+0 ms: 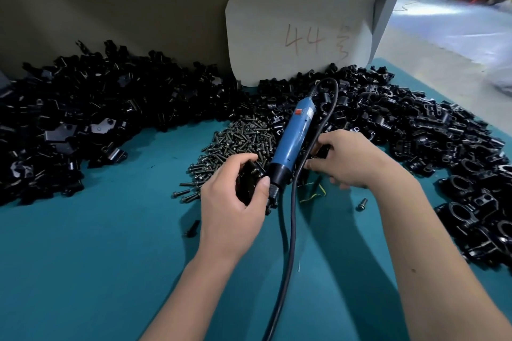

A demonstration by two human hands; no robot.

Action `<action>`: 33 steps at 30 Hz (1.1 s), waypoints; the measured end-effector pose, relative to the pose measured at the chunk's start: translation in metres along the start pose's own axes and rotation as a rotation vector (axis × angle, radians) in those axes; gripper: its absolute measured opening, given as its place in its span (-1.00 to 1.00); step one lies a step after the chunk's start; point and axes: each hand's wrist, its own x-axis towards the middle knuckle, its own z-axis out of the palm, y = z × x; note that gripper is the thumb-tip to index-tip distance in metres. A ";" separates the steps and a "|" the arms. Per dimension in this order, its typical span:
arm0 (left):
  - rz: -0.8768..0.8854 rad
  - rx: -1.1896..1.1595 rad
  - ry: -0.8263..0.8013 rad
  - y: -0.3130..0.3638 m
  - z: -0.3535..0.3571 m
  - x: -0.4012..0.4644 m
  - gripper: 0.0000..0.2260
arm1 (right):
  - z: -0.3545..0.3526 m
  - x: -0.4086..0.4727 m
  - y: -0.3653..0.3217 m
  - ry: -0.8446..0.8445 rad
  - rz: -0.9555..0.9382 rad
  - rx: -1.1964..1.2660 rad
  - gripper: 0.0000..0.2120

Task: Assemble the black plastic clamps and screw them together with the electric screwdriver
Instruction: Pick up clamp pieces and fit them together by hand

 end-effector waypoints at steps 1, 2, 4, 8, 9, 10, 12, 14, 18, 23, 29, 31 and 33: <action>-0.003 -0.007 0.001 0.001 0.000 0.000 -0.70 | 0.000 -0.001 -0.001 0.009 -0.010 -0.010 -0.91; -0.002 -0.002 0.006 0.001 0.000 0.000 -0.68 | 0.001 -0.001 -0.002 0.021 -0.019 -0.025 -0.90; -0.008 0.010 0.009 0.002 0.000 0.000 -0.64 | 0.002 -0.002 -0.003 0.051 -0.016 -0.041 -0.78; -0.072 -0.034 0.007 0.002 0.001 -0.001 -0.58 | -0.001 -0.003 -0.001 0.084 0.039 -0.073 -0.70; -0.084 -0.042 0.012 0.002 0.001 -0.001 -0.58 | -0.005 -0.004 -0.001 0.079 0.061 -0.080 -0.68; -0.088 -0.052 0.015 0.002 0.001 -0.001 -0.57 | -0.009 -0.004 -0.001 0.076 0.086 -0.079 -0.66; -0.086 -0.076 0.015 0.003 0.001 0.000 -0.57 | -0.019 -0.006 -0.002 0.091 0.143 -0.076 -0.68; -0.095 -0.107 0.017 0.004 0.001 0.000 -0.58 | -0.028 -0.007 -0.007 0.178 0.169 -0.070 -0.73; -0.101 -0.164 0.026 0.005 0.000 0.001 -0.62 | -0.028 -0.016 -0.029 0.379 -0.012 0.452 -0.72; -0.158 -0.292 0.092 0.002 -0.005 0.005 -0.74 | 0.002 -0.018 -0.062 0.003 -0.251 0.918 -0.74; -0.219 -0.484 0.075 -0.017 -0.042 0.016 -0.78 | 0.042 -0.011 -0.068 -0.178 -0.503 0.805 -0.66; -0.233 -0.571 0.092 -0.019 -0.051 0.018 -0.77 | 0.049 -0.009 -0.070 -0.177 -0.524 0.749 -0.67; -0.239 -0.632 0.081 -0.019 -0.056 0.020 -0.74 | 0.056 -0.009 -0.070 -0.185 -0.522 0.718 -0.71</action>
